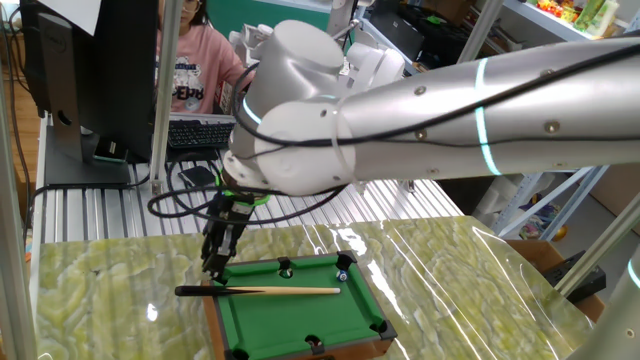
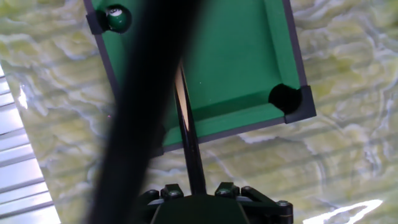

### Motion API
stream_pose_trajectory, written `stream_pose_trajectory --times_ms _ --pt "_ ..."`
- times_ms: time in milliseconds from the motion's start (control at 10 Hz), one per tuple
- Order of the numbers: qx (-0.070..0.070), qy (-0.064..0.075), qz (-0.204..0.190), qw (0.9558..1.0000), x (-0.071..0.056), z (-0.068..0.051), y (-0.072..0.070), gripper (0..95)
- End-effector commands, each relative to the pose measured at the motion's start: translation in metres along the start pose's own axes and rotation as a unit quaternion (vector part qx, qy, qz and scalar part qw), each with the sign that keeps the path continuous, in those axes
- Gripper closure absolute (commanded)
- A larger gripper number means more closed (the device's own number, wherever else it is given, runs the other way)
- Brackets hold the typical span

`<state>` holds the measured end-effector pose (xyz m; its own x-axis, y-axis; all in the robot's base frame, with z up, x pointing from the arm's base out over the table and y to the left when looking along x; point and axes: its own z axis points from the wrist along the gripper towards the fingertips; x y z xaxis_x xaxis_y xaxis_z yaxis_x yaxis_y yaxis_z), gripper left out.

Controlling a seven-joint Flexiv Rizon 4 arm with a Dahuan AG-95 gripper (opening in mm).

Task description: Hit the pool ball

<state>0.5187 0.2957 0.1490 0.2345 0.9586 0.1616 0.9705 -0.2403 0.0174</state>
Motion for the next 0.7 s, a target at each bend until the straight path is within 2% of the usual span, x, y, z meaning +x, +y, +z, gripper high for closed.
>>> stream_pose_trajectory --times_ms 100,500,700 --pt "0.002 0.004 0.004 1.0000 0.001 0.005 0.001 57.0" --pt "0.001 0.004 0.002 1.0000 0.004 0.020 0.003 57.0" --pt "0.000 0.005 -0.016 0.9999 0.004 0.023 0.005 57.0"
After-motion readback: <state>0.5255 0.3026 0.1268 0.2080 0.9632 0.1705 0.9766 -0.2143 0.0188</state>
